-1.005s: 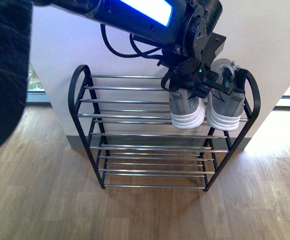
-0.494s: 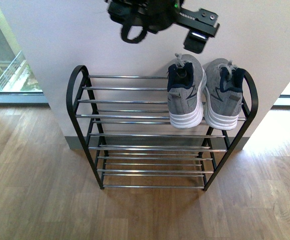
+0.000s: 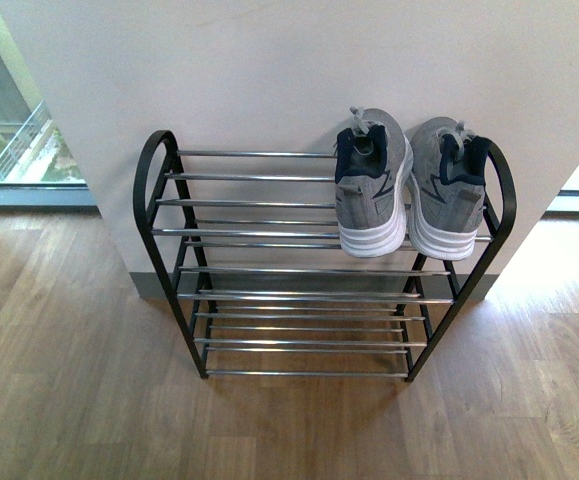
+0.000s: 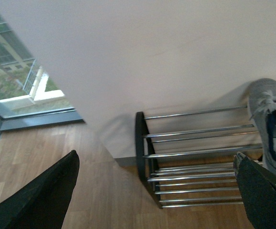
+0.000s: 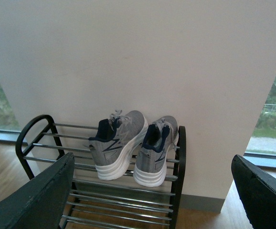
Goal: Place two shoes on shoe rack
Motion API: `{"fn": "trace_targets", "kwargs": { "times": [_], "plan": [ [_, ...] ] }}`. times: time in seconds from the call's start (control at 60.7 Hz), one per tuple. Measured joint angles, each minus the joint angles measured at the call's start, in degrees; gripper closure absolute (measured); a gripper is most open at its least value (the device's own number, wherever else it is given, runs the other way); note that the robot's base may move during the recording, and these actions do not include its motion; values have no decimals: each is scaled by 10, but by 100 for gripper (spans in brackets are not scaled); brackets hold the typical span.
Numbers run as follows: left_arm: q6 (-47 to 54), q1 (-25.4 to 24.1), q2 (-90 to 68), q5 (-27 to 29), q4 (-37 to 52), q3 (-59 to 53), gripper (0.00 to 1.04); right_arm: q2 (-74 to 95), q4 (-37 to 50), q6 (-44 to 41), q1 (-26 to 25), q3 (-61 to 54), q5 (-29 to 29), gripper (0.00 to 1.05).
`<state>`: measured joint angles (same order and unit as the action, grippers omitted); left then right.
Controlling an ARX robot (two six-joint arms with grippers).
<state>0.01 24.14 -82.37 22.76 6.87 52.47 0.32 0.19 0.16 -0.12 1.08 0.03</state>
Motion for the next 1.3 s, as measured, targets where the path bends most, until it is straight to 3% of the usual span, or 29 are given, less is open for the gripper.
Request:
{"fn": "trace_targets", "kwargs": {
  "times": [0.346,0.593,0.708,0.807,1.071,1.153,1.252,1.301],
  "plan": [
    [-64,-16,295,60,-136,-169,9,0,0,0,0,0,0,9],
    [-107,-26,365,56,-138,-203,9,0,0,0,0,0,0,9],
    [-50,-57,398,-43,53,-287,27,0,0,0,0,0,0,9],
    [-26,-82,431,-76,135,-341,43,0,0,0,0,0,0,9],
    [-9,-138,495,-129,144,-414,86,0,0,0,0,0,0,9],
    [-7,-156,521,-146,142,-433,104,0,0,0,0,0,0,9],
    [-6,-174,549,-162,133,-453,103,0,0,0,0,0,0,9],
    [-5,-204,567,-209,124,-462,103,0,0,0,0,0,0,9]
  ]
}}
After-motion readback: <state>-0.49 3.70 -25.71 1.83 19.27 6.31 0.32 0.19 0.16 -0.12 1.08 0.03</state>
